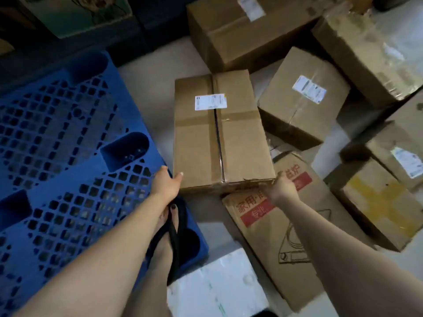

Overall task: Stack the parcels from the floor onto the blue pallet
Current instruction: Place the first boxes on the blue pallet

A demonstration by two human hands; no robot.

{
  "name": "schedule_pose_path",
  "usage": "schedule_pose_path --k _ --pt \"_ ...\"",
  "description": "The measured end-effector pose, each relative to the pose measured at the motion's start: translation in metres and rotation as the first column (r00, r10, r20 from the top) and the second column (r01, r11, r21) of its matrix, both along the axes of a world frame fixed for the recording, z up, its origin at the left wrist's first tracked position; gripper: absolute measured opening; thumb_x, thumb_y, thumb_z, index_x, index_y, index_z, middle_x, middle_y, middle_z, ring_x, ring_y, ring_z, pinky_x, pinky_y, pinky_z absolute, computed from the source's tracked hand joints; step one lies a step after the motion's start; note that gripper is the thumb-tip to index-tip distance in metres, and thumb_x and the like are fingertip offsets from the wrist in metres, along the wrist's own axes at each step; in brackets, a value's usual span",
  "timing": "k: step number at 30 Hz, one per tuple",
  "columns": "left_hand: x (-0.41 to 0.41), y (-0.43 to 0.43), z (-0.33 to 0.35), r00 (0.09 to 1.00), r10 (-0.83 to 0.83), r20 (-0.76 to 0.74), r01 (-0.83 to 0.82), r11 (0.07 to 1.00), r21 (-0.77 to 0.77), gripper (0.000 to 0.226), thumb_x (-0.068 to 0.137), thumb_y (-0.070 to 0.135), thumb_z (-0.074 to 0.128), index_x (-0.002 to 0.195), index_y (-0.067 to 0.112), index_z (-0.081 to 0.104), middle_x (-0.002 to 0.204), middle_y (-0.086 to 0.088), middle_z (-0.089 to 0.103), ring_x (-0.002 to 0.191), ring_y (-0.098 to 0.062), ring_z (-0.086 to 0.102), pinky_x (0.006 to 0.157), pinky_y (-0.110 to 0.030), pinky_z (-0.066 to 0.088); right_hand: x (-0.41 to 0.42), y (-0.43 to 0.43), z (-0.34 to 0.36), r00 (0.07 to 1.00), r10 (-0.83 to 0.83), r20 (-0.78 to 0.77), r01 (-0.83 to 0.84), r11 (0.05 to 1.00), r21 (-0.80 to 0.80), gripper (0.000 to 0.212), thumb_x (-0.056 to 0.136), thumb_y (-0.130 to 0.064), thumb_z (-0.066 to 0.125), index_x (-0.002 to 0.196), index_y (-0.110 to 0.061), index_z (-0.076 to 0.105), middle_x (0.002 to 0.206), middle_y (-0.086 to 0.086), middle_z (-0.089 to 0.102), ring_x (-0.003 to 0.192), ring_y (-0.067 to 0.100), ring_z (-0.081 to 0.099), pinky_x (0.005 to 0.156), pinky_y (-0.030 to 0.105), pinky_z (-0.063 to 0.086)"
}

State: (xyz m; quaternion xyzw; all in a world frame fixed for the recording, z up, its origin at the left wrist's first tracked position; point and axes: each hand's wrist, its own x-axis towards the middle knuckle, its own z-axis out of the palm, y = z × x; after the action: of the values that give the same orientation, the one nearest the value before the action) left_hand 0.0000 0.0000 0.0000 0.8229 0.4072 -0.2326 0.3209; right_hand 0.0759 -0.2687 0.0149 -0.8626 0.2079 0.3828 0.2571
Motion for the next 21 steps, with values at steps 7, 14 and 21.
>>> schedule_pose_path --k 7,14,21 --pt "0.018 0.023 -0.101 0.942 0.318 -0.106 -0.335 0.912 -0.237 0.09 0.079 0.054 0.065 0.147 0.007 0.028 0.15 -0.011 0.037 0.135 -0.03 0.039 0.108 -0.038 0.035 0.012 0.01 -0.094 0.704 -0.696 -0.139 0.71 0.692 0.13 0.09 0.067 -0.043 0.08 0.139 -0.017 0.034 0.109 0.01 0.056 0.088 0.033 0.06 0.074 0.048 0.054" --pt "0.007 0.015 -0.116 0.816 0.545 -0.192 -0.566 0.686 -0.457 0.082 0.075 0.015 0.077 0.14 0.026 0.029 0.128 -0.001 0.049 0.115 -0.028 0.049 0.095 -0.048 0.045 0.01 0.011 -0.106 0.416 -0.828 -0.376 0.876 0.254 0.409 0.067 0.081 -0.009 0.071 0.137 -0.022 0.036 0.13 0.017 0.054 0.103 0.04 0.063 0.066 0.057 0.057" --pt "-0.009 -0.001 -0.086 0.73 0.651 -0.208 -0.647 0.558 -0.52 0.057 0.079 0.002 0.07 0.119 0.028 0.038 0.113 -0.003 0.054 0.088 -0.02 0.055 0.059 -0.038 0.051 0.013 0.009 -0.075 0.32 -0.879 -0.354 0.89 0.15 0.431 0.072 0.079 -0.002 0.07 0.135 -0.031 0.035 0.111 0.013 0.053 0.094 0.04 0.064 0.062 0.064 0.054"
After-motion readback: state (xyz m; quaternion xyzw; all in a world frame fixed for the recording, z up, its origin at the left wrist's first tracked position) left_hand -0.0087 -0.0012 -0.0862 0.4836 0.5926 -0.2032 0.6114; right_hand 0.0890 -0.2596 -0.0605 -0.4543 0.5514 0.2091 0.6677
